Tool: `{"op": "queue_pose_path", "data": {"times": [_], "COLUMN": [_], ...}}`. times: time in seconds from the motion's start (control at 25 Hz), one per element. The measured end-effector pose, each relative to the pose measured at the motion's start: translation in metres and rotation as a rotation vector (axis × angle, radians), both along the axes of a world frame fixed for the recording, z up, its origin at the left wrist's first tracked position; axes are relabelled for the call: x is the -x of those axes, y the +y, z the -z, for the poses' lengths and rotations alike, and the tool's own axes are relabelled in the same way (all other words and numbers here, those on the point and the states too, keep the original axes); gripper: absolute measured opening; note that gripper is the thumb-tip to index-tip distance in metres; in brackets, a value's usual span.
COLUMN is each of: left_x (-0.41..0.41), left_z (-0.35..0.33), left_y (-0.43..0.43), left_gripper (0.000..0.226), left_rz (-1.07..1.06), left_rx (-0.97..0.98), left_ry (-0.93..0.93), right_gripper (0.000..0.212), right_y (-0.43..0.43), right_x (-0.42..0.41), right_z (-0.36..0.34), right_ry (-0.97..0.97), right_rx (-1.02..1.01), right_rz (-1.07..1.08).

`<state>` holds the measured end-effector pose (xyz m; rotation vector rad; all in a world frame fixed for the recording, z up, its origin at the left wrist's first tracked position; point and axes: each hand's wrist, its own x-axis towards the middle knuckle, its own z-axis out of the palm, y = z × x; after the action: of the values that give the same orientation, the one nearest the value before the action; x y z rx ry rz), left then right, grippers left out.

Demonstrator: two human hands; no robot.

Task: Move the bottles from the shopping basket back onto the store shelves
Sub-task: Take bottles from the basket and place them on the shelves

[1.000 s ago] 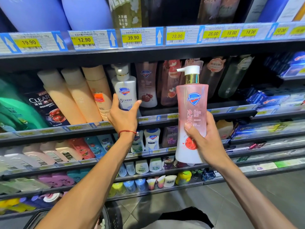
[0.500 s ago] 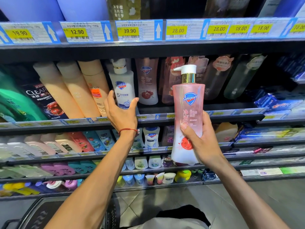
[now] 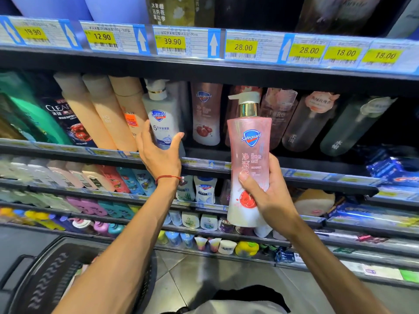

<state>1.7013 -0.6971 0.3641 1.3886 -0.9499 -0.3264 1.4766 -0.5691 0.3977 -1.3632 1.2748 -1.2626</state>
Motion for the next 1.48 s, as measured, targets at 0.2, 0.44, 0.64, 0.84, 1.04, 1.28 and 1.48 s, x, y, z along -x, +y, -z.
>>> {"op": "queue_pose_path", "data": {"times": [0.2, 0.44, 0.64, 0.84, 1.04, 1.28, 1.48], "left_x": [0.001, 0.001, -0.021, -0.067, -0.098, -0.107, -0.106], "left_z": [-0.001, 0.001, -0.002, 0.014, 0.033, 0.045, 0.054], "left_y": [0.0, -0.002, 0.017, 0.049, 0.03, 0.019, 0.016], "left_gripper": [0.079, 0.079, 0.083, 0.059, 0.057, 0.055, 0.054], "left_rz": [-0.03, -0.028, 0.107, 0.25, 0.345, 0.354, 0.333], "left_rx": [0.015, 0.017, -0.015, 0.006, -0.044, 0.034, 0.068], "left_ry": [0.004, 0.019, -0.138, -0.676, -1.119, -1.088, -1.031], "right_gripper": [0.066, 0.066, 0.065, 0.054, 0.054, 0.053, 0.057], "right_y": [0.005, 0.024, 0.043, 0.054, 0.055, 0.037, 0.012], "right_x": [0.002, -0.017, -0.036, -0.057, -0.074, -0.092, -0.09], "right_z": [-0.003, 0.003, 0.005, 0.006, 0.013, 0.014, -0.001], "right_ry": [0.001, -0.014, -0.046, -0.064, -0.047, -0.135, -0.205], "right_rx": [-0.024, -0.016, -0.012, -0.011, -0.009, 0.065, 0.149], "right_rz": [-0.011, 0.033, 0.086, 0.171, 0.201, 0.304, 0.437]}}
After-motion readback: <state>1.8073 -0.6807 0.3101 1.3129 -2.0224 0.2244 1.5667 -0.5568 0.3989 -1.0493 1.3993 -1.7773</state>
